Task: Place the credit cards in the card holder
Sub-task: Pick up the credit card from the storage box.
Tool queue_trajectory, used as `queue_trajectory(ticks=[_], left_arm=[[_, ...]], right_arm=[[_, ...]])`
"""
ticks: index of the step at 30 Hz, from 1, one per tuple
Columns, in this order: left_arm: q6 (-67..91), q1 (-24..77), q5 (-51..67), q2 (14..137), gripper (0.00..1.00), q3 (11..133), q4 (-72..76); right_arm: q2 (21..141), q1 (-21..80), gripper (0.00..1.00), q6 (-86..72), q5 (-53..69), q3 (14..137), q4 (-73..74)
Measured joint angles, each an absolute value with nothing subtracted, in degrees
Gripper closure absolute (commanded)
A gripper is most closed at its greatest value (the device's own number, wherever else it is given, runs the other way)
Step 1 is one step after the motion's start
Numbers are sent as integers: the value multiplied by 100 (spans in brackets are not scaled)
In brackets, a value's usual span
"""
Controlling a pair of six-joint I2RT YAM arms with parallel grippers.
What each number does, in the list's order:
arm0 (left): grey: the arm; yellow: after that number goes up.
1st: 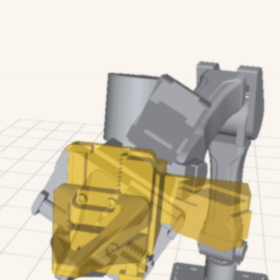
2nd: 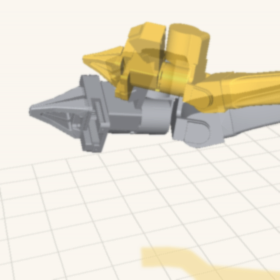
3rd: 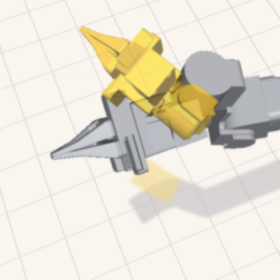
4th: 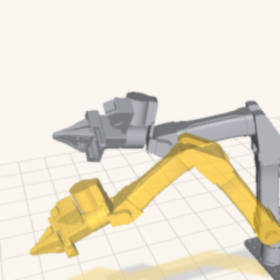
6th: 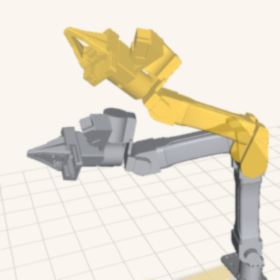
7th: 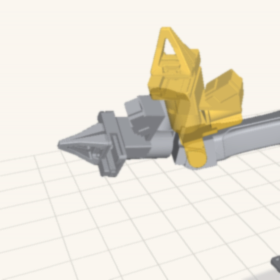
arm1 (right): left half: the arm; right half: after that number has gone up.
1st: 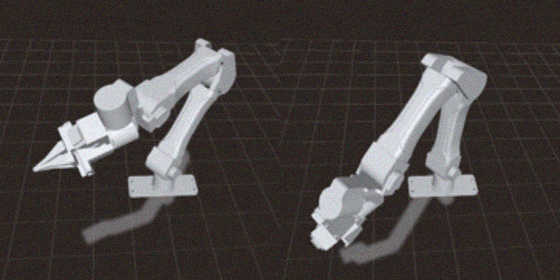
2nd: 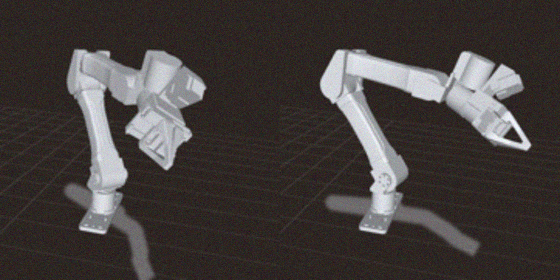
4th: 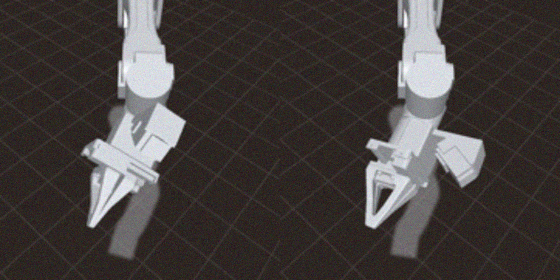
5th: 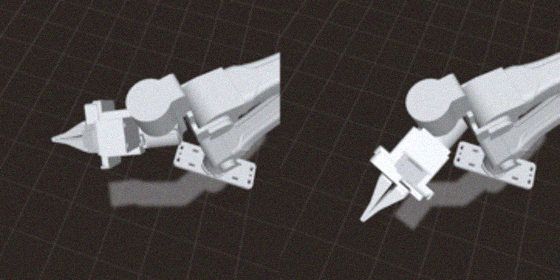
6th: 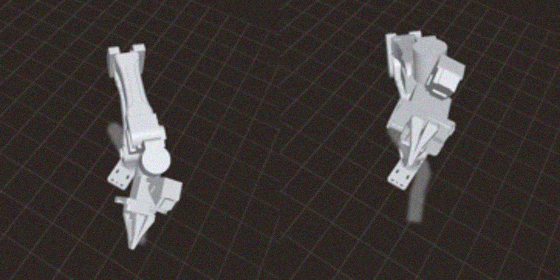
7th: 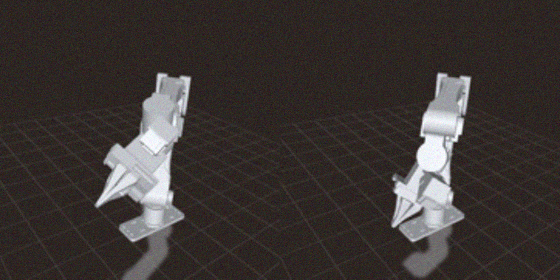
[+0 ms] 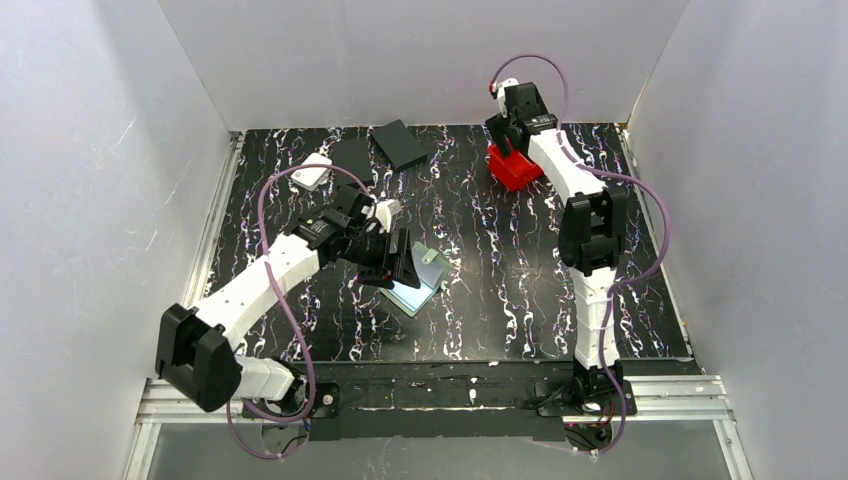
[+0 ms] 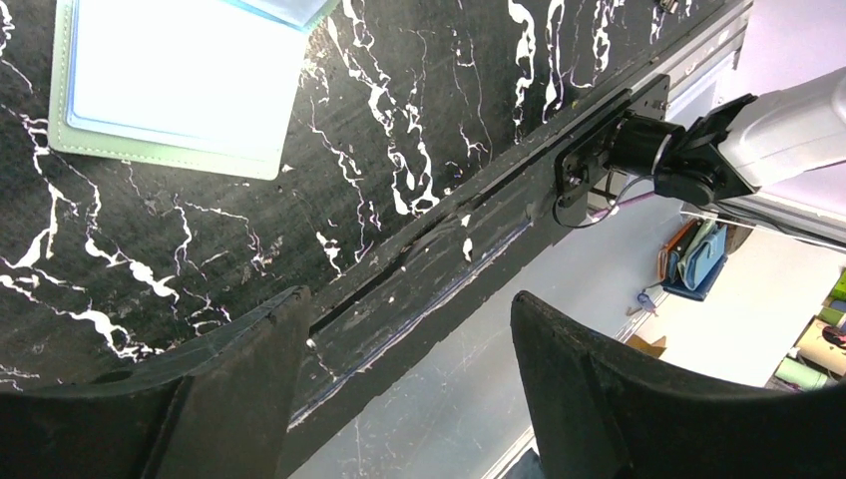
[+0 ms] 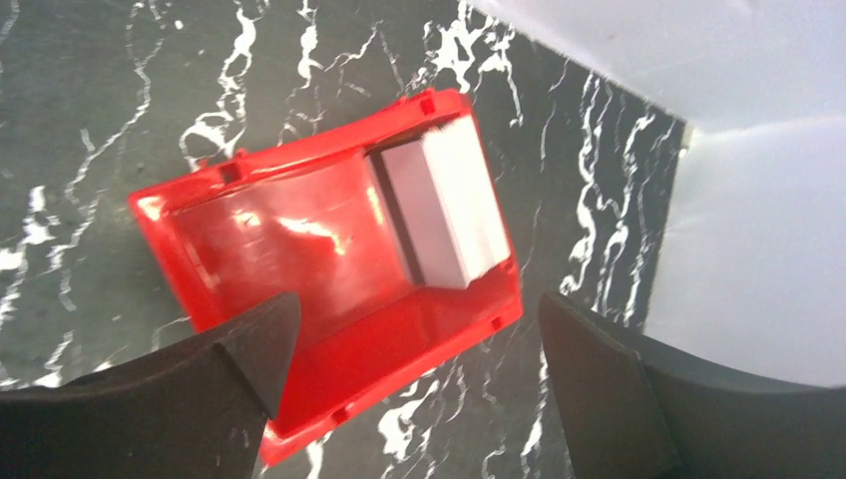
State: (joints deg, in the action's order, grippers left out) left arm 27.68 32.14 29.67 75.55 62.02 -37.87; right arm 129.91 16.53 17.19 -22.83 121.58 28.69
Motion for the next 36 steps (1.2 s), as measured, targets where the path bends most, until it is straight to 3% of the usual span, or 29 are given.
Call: queue_trajectory(ticks=[12,36], left_arm=[[2571,3192,3059,8261,27,6532,-3846],[2510,2932,3148,8326,26,6641,-3953]], right_arm=[[13607,1280,6,2882,-1994,12774,2834],[14363,1166,18,3208,-2003,12967,2692]])
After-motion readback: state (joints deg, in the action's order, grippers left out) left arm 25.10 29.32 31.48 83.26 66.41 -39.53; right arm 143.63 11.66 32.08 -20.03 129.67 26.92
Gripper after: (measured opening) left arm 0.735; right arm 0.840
